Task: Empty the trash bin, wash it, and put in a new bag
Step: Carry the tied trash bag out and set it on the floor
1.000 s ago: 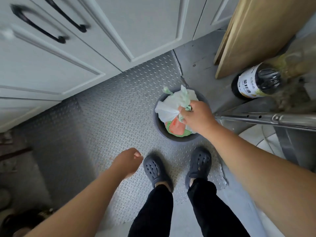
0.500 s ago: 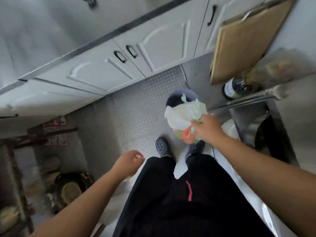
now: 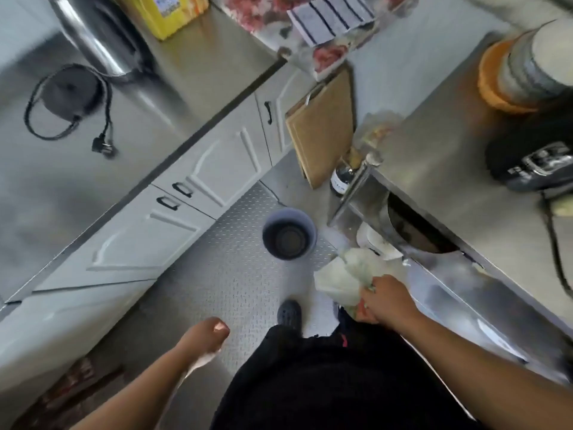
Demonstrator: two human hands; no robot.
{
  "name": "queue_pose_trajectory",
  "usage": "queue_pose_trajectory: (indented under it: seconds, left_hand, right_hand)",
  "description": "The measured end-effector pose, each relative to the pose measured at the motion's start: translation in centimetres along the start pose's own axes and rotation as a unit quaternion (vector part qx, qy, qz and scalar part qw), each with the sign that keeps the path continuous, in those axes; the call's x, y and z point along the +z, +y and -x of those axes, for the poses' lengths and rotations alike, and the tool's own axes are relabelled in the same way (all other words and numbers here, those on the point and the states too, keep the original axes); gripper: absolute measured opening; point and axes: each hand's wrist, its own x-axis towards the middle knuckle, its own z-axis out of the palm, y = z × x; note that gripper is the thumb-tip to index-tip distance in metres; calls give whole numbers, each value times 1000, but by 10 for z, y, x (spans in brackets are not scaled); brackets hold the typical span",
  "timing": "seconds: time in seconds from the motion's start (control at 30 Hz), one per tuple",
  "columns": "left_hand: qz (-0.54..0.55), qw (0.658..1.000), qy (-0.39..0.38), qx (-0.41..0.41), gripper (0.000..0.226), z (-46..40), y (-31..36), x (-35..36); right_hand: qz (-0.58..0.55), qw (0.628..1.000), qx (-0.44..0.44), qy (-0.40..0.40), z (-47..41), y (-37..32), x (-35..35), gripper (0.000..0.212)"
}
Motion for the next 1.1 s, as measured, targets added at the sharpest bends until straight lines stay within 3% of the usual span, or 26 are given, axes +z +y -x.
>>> queue_pose_trajectory:
  seconds: [0.1, 0.23, 0.4, 0.67, 0.77, 0.9, 1.1]
  left_hand:
    - [-33, 999, -4, 28, 17, -12, 2, -18]
    - [-50, 998, -12, 23, 12, -29, 15, -31]
    - [-111, 992, -38, 47, 12, -43, 44, -19]
    - [-251, 962, -71, 81, 9, -30, 108, 30]
    - [-309, 942, -50, 119, 9, -7, 143, 70]
    - [-345, 923, -84, 150, 13, 40, 191, 155]
    - [-418, 855, -144, 272, 13, 132, 252, 333]
  right_hand:
    - [23, 999, 41, 19, 30, 15, 8, 31]
    - [-72, 987, 123, 77, 66, 54, 22, 35]
    - [-167, 960, 210, 79, 119, 114, 48, 32]
    - [-345, 862, 338, 154, 216, 224, 96, 30]
    - [-404, 813, 378, 180, 261, 273, 121, 28]
    - [-469, 747, 432, 189, 324, 339, 168, 25]
    - [-511, 694, 480, 159, 402, 421, 232, 27]
